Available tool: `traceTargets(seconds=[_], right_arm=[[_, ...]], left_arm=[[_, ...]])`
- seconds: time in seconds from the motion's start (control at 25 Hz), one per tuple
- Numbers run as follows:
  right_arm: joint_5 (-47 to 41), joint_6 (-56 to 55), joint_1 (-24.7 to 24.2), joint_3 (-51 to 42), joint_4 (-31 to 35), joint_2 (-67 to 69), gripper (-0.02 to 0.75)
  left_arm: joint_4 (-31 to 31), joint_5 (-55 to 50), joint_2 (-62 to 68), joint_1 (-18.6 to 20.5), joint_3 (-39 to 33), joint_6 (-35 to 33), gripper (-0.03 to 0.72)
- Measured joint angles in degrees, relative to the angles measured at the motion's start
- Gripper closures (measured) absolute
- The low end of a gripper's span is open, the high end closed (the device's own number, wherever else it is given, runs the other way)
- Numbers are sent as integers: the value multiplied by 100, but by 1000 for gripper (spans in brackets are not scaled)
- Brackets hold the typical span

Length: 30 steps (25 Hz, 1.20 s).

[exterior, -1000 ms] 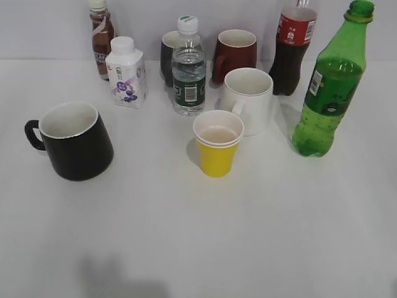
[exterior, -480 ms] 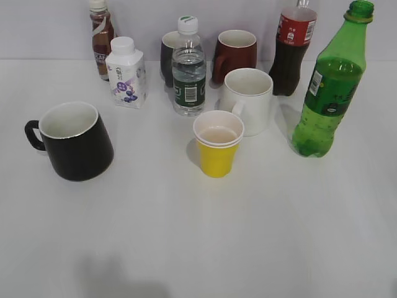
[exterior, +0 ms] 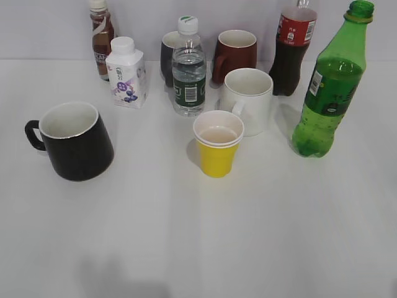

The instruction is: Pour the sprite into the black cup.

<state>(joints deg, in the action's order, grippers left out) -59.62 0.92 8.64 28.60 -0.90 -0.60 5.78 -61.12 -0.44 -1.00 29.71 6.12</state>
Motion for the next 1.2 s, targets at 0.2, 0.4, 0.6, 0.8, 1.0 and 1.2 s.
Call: traceTargets(seconds=[0.2, 0.4, 0.6, 0.8, 1.0, 1.2], right_arm=[[0, 0, 0, 0, 0, 0, 218], [0, 0, 0, 0, 6, 0, 218], [0, 0, 0, 0, 13, 0, 218], [0, 0, 0, 0, 13, 0, 218], [0, 0, 0, 0, 13, 0, 218], [0, 0, 0, 0, 14, 0, 218]], left_arm=[[-11, 0, 0, 0, 0, 0, 449], [-235, 1375, 284, 0, 89, 0, 450], [-69, 5812, 1622, 0, -596, 0, 447], [-5, 8836, 4081, 0, -1281, 0, 446], [44, 9312, 6360, -47, -1328, 18, 445], [677, 9493, 7563, -114, -1359, 18, 445]])
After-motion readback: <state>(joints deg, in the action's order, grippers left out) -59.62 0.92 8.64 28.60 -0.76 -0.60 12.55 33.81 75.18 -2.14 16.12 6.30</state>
